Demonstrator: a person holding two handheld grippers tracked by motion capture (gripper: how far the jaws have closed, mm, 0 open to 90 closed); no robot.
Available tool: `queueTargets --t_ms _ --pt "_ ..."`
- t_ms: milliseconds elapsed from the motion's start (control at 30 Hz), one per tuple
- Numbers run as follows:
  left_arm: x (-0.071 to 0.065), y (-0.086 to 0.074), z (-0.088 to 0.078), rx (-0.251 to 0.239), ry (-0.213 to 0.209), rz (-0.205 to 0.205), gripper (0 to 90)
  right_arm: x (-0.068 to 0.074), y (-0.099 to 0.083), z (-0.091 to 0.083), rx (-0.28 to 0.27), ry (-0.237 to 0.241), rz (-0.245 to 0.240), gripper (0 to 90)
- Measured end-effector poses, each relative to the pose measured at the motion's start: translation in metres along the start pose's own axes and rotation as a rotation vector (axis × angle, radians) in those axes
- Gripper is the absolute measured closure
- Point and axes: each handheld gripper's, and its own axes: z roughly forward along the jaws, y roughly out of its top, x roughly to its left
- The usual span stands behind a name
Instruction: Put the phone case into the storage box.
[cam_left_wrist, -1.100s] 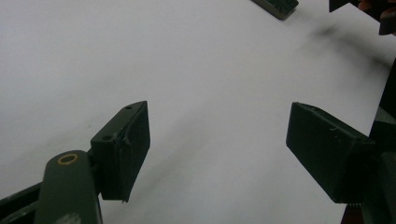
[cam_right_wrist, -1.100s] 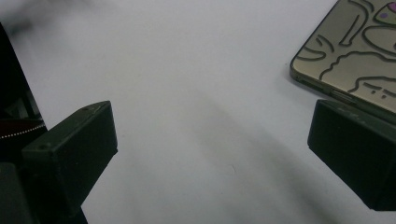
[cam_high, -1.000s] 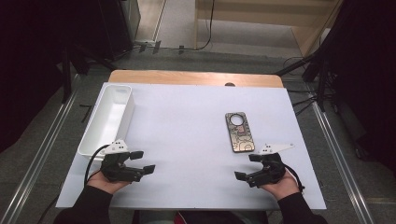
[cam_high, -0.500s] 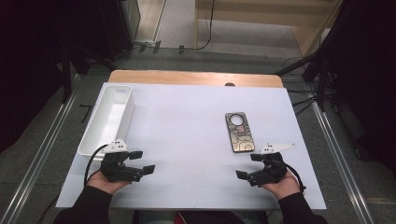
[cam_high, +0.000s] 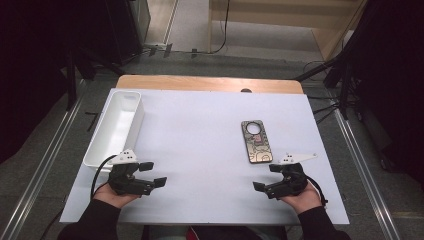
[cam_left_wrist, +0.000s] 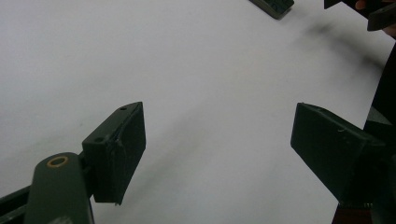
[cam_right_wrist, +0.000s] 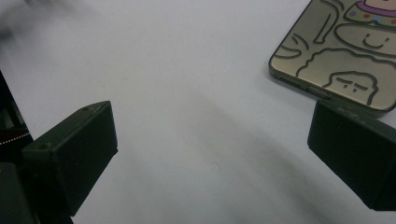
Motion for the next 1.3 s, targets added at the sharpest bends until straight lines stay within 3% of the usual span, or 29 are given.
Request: queueTargets --t_ms 567,833,1300 --pt "-0.001 -0.001 0.001 0.002 0.002 0.018 18.2 -0.002 0.004 -0.003 -0.028 -0.029 0.034 0.6" --pt "-0.002 -0.001 0.002 0.001 0.0 0.01 18.2 -0.005 0.017 -0.005 -0.052 -0.084 0.09 0.6" --pt "-0.001 -0.001 0.002 0.004 0.002 0.005 18.2 -0.015 0.034 0.0 -0.044 -0.15 0.131 0.6"
